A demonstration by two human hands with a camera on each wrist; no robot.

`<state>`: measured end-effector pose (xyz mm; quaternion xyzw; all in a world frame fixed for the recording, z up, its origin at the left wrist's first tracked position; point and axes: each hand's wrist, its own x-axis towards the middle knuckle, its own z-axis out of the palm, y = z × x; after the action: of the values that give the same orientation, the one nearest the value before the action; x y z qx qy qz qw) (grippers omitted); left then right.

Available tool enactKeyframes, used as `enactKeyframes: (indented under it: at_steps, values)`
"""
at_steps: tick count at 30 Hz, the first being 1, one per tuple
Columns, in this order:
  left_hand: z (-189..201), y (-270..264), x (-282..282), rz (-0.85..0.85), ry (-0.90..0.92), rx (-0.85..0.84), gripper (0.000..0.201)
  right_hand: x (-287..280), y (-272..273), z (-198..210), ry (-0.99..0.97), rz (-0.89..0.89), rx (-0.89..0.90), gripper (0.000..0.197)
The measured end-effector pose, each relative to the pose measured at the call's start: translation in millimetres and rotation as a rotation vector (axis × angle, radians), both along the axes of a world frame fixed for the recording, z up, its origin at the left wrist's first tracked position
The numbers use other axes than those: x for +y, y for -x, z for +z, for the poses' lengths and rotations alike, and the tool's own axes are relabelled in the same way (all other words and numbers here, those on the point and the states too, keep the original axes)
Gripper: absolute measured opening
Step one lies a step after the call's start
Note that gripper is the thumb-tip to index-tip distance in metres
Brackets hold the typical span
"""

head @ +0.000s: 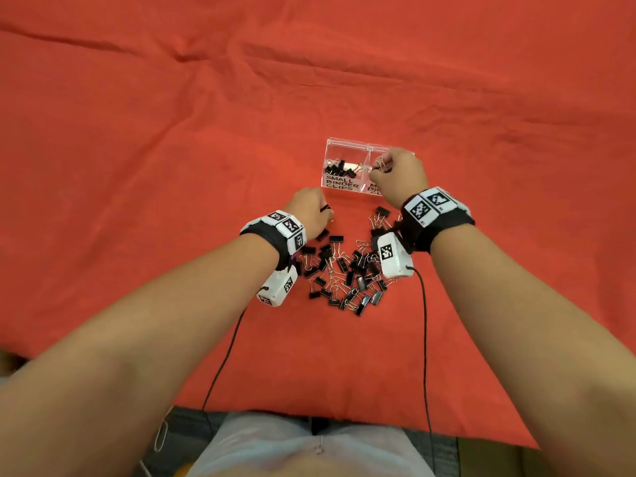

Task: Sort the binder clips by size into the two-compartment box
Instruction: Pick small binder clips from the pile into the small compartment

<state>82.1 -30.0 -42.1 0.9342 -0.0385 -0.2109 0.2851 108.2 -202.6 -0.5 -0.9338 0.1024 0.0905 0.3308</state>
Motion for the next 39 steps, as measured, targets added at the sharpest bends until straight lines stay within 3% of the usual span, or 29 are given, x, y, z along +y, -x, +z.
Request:
enactKeyframes:
  at_steps: [2, 8, 13, 15, 18, 21, 24, 30, 35, 39]
  values:
    - [6, -4, 7, 0.037, 0.012, -0.012, 0.017, 13, -13, 4, 0.028, 0.009, -0.042, 0.007]
    - [28, -35, 10, 0.056, 0.048, -0.118, 0.004, 28, -16, -10, 0.061, 0.095, -0.010, 0.034]
    - [36, -65, -9, -0.024, -0.010, -0.155, 0.013, 20, 31, -10, 0.005, 0.120, -0.034, 0.020]
    - [37, -73, -17, -0.076, -0.036, -0.150, 0.004, 22, 57, -15, 0.005, 0.215, 0.029, 0.020]
    - [35, -79, -28, -0.160, -0.057, -0.164, 0.016, 30, 86, -26, 0.097, 0.447, 0.078, 0.023]
    - [36, -76, -30, -0.187, -0.040, -0.168, 0.018, 36, 97, -37, 0.119, 0.540, 0.134, 0.030]
    - [37, -67, -20, -0.178, 0.002, -0.175, 0.021, 30, 94, -49, 0.160, 0.493, 0.176, 0.034]
    - [32, -17, 29, -0.097, 0.062, -0.124, 0.020, 10, 79, -45, 0.154, 0.336, 0.070, 0.031]
    - [9, 30, 63, -0.158, -0.022, 0.007, 0.022, 40, 91, -45, 0.137, 0.462, 0.104, 0.028]
    - [-4, 46, 65, -0.253, -0.097, 0.007, 0.041, 54, 96, -49, 0.160, 0.457, 0.158, 0.037]
